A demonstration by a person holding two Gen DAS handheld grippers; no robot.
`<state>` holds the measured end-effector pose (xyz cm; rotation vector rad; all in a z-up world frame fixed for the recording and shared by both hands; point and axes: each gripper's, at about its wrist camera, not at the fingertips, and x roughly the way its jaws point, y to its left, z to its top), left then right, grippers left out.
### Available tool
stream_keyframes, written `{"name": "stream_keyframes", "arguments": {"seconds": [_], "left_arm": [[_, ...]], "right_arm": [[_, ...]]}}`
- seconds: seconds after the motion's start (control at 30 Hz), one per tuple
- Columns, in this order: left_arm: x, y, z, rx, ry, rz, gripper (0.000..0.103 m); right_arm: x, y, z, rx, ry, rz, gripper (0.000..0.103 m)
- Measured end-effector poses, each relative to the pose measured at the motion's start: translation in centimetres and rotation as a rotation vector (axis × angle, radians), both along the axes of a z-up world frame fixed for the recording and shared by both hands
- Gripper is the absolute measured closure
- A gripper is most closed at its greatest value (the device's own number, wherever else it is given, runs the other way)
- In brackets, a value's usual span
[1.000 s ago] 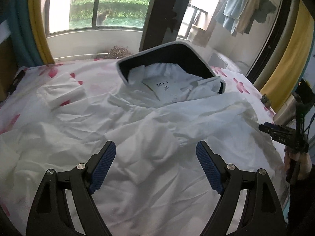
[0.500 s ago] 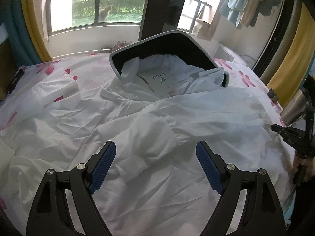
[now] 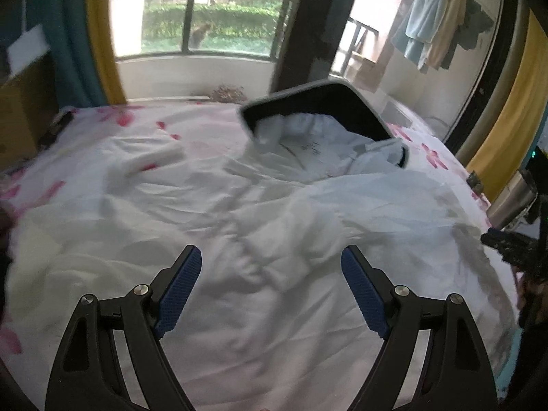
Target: Fold large clothes
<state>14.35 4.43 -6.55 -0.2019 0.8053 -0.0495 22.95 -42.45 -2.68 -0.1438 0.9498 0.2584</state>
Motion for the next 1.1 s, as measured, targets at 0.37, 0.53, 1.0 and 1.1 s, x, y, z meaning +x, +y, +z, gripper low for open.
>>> {"name": "stream_keyframes", "arguments": {"seconds": [0.37, 0.53, 1.0, 1.1], "left_arm": [[-0.4, 10.5, 1.9, 0.034, -0.017, 0.061, 0.017], [2.0, 14.6, 2.1, 0.055, 0.003, 0.093, 0.017], [10.7, 19.7, -2.4, 0.017, 0.155, 0.020, 0.056], [11.3, 19.8, -3.1, 0.041, 0.176, 0.020, 0.080]], "right_arm": [[-0.4, 7.3, 2.4, 0.082, -0.036, 0.041, 0.055], [0.0, 10.0, 2.7, 0.117, -0.034, 0.039, 0.055], [1.0, 12.6, 2.2, 0.098, 0.002, 0.032, 0.055], [1.0, 12.6, 2.0, 0.095, 0.010, 0.026, 0.055]]}}
